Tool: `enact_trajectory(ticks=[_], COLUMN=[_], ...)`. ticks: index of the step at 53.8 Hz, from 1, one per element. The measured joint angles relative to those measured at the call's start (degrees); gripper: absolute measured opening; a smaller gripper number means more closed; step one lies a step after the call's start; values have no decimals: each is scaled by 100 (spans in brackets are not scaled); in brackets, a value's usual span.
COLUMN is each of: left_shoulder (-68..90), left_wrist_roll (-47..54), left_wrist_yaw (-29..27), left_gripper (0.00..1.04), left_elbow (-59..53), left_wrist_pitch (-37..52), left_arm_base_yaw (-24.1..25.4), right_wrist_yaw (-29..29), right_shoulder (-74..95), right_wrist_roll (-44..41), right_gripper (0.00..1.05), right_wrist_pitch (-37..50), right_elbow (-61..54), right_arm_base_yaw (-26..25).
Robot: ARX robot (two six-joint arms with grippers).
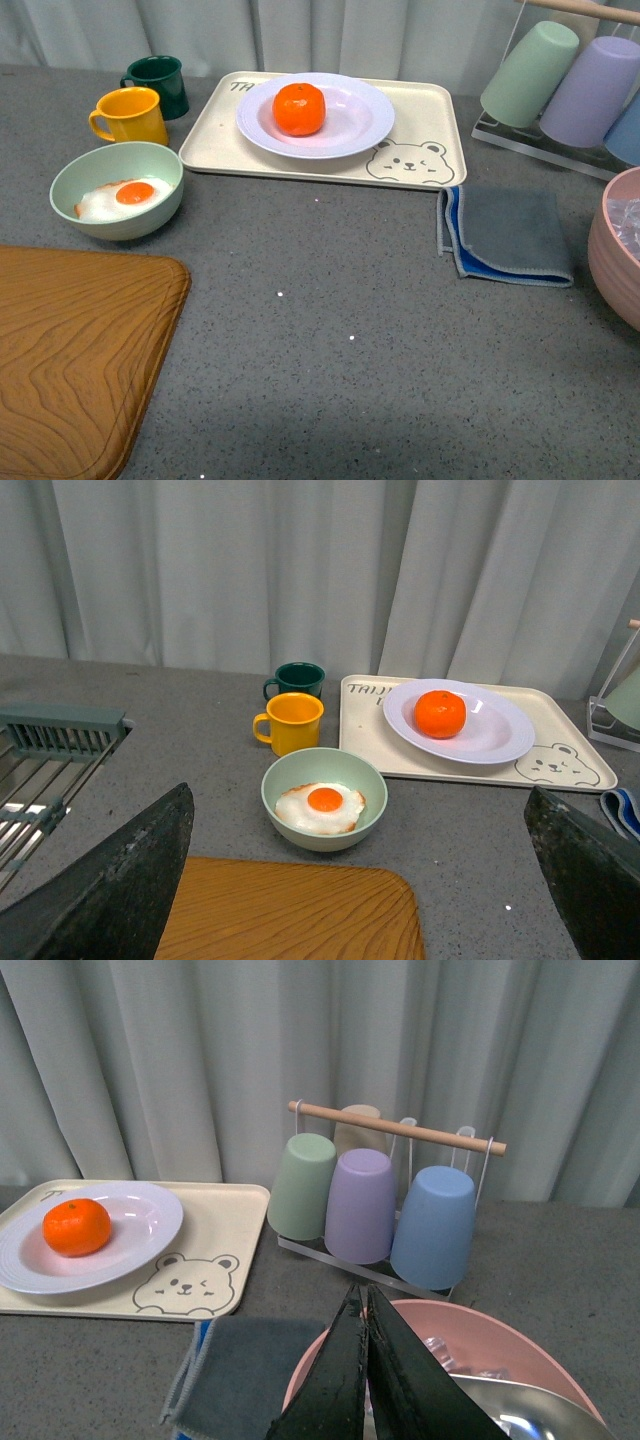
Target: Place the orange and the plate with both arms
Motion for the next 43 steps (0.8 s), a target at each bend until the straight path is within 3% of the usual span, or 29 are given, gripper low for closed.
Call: enact_trajectory(ticks=[43], left_shoulder=[0], left_wrist_roll=[0], left_wrist_yaw=[0], left_gripper=[98], left_elbow=[0], left_wrist_pitch=[0], left_arm_base_yaw=[0], right_wrist_yaw=[-17], right_shoulder=[-3405], right_wrist_roll=[0], right_gripper=[1], right_wrist_pitch=[-2715], right_elbow=[-595], right_arm_base_yaw=[-2])
